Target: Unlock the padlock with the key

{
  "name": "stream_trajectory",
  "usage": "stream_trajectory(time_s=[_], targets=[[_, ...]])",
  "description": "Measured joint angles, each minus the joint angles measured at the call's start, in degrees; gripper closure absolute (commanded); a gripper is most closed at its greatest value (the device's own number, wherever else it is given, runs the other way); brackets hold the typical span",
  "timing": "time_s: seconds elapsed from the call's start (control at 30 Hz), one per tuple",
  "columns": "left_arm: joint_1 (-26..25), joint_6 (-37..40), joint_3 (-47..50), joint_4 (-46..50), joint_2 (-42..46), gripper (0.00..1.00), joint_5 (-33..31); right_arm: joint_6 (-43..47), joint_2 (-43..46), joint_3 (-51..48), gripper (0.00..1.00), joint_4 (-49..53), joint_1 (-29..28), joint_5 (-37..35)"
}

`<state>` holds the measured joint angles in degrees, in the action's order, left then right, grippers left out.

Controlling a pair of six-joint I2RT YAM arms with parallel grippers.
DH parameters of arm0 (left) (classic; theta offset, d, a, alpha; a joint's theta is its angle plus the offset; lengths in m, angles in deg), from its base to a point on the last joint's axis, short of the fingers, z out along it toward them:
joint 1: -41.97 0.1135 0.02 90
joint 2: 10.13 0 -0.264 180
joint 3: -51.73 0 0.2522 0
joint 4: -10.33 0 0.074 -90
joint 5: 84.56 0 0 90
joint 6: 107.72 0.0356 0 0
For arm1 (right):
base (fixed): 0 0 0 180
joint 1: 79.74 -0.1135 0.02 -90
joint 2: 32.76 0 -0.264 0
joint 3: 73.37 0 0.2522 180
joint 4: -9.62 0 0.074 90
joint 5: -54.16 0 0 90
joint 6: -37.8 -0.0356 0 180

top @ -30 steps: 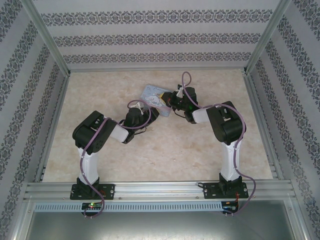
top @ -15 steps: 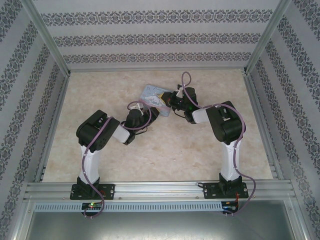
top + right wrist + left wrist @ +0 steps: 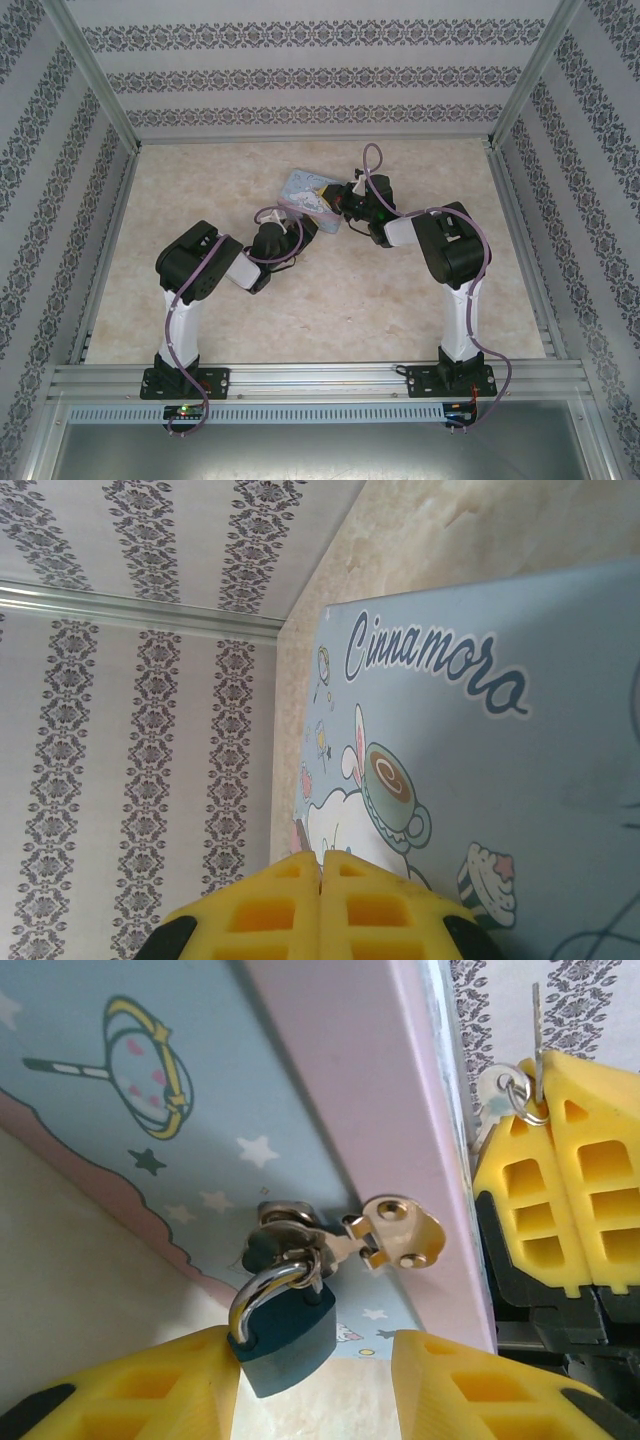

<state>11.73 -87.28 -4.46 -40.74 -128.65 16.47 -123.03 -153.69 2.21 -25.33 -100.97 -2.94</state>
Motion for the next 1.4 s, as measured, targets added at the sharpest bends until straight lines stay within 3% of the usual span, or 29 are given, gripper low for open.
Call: stream_trajectory(time_s=[0.33, 0.7, 1.17, 1.3, 1.4], targets=[[-0.2, -2.1, 0.3, -0.3, 0.0, 0.62, -2.2, 0.0, -0.1, 0.0, 1.00, 0.0, 0.0, 0.0], [-0.9, -3.0, 0.3, -0.3, 0.0, 0.62, -4.1, -0.5, -0.4, 0.3, 1.00, -0.5, 0.0, 0.4], [-1.3, -4.1, 0.3, -0.2, 0.0, 0.78, -5.4, -0.9, -0.4, 0.3, 1.00, -0.5, 0.0, 0.4], [-1.3, -4.0, 0.3, -0.2, 0.0, 0.72, -5.5, -0.9, -0.4, 0.3, 1.00, -0.5, 0.0, 0.4], [-1.3, -4.0, 0.3, -0.1, 0.0, 0.74, -5.5, -0.9, -0.4, 0.3, 1.00, -0.5, 0.0, 0.4]])
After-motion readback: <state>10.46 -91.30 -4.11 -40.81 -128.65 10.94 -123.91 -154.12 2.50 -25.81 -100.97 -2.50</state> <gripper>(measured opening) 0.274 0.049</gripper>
